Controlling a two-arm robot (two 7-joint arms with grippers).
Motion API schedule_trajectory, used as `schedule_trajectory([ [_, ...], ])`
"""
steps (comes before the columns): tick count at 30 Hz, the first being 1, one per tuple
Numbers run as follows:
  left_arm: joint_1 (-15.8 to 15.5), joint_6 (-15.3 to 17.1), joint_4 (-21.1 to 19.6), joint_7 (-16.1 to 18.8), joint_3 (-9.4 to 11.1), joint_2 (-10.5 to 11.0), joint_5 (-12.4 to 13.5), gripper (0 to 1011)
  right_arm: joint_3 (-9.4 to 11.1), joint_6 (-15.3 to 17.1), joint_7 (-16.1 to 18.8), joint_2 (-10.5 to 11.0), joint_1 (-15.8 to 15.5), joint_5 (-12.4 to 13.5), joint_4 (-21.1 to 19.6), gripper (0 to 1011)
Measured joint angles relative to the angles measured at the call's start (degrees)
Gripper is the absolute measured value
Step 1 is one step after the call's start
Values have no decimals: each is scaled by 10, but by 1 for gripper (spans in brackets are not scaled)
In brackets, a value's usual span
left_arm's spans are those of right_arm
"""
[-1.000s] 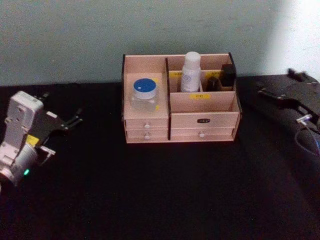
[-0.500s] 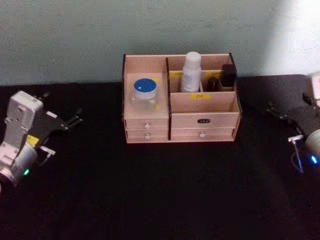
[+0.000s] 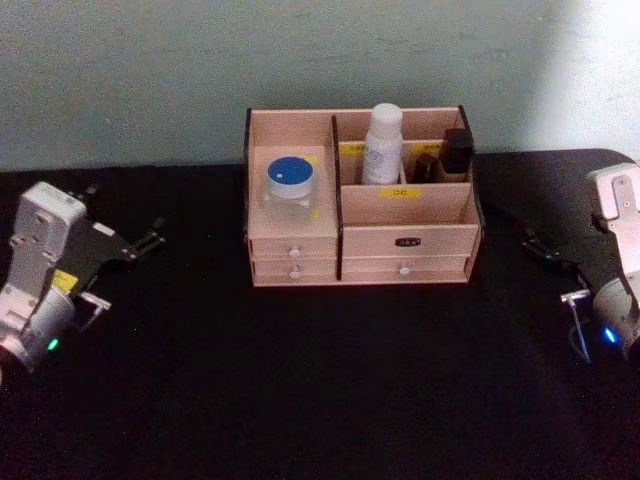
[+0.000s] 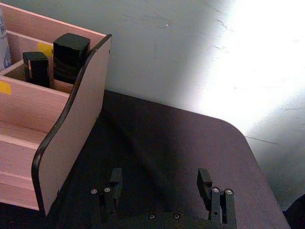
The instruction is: Pick up the facial cleanser and watermelon frost from the table and place them into the tiered storage box.
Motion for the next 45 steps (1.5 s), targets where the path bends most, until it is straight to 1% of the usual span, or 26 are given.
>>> schedule_trajectory([
  [45,0,0,0,0,0,0,0,1001,-1,-1,-1,2,-1,0,-4,1002],
])
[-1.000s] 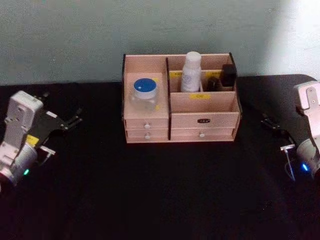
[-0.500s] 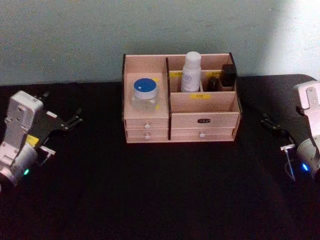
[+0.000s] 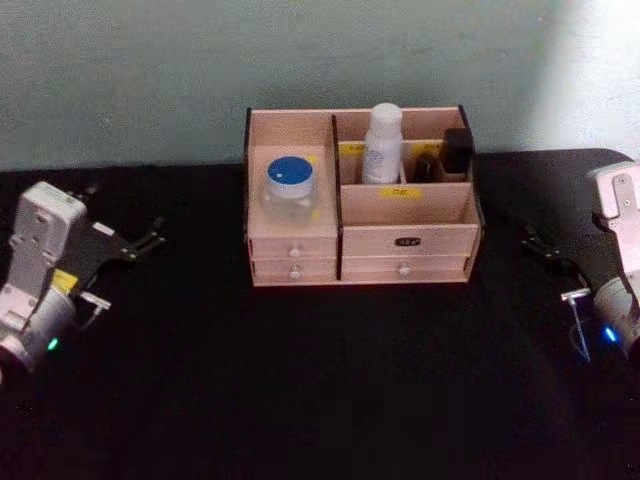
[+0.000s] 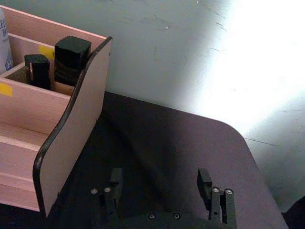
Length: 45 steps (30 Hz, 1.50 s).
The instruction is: Pick up the facial cleanser and watermelon frost from the table and place them into the tiered storage box.
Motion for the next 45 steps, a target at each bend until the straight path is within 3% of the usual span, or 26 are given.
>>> schedule_trajectory([
  [45,0,0,0,0,0,0,0,1001,0,0,0,0,0,0,0,1003],
])
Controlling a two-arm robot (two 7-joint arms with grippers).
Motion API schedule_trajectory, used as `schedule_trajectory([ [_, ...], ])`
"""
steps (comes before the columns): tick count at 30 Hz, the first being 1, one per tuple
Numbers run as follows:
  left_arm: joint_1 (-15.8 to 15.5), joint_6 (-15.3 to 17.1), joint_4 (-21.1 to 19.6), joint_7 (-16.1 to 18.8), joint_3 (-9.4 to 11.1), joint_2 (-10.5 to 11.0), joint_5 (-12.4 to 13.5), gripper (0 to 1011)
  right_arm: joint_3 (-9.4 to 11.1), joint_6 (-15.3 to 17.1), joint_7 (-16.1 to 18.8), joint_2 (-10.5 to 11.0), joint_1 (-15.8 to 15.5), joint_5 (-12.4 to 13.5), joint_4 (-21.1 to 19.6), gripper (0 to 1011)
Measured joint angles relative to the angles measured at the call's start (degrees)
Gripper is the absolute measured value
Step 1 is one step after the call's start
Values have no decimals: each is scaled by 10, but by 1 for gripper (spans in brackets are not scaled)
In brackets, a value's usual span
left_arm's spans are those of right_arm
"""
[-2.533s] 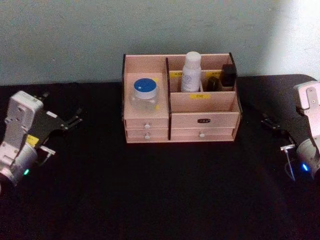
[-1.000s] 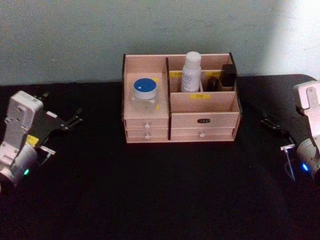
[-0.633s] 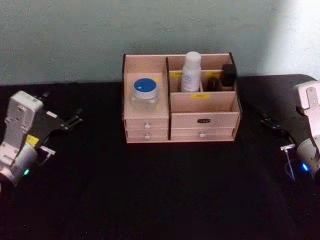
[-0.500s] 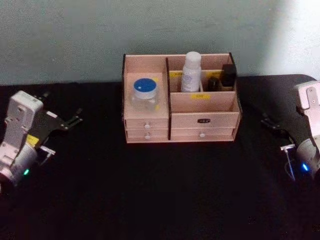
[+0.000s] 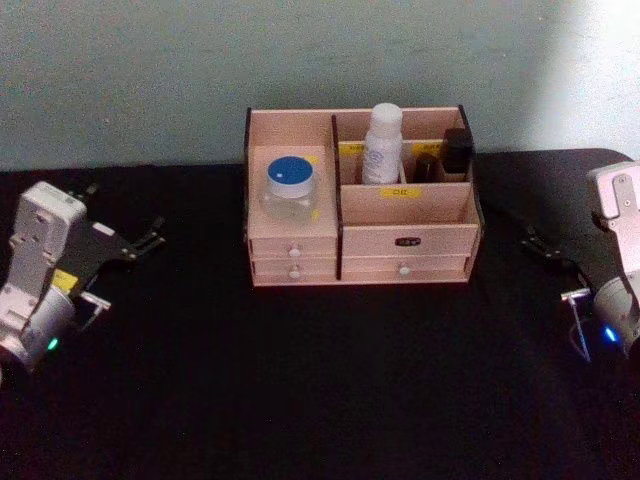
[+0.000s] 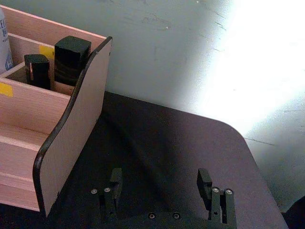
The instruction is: Pick up the facial cleanser and watermelon frost from the table and place them into the tiered storage box.
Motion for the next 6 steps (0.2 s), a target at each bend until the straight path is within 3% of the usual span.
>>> schedule_trajectory([
  [6,0,0,0,0,0,0,0,1001,0,0,0,0,0,0,0,1003],
])
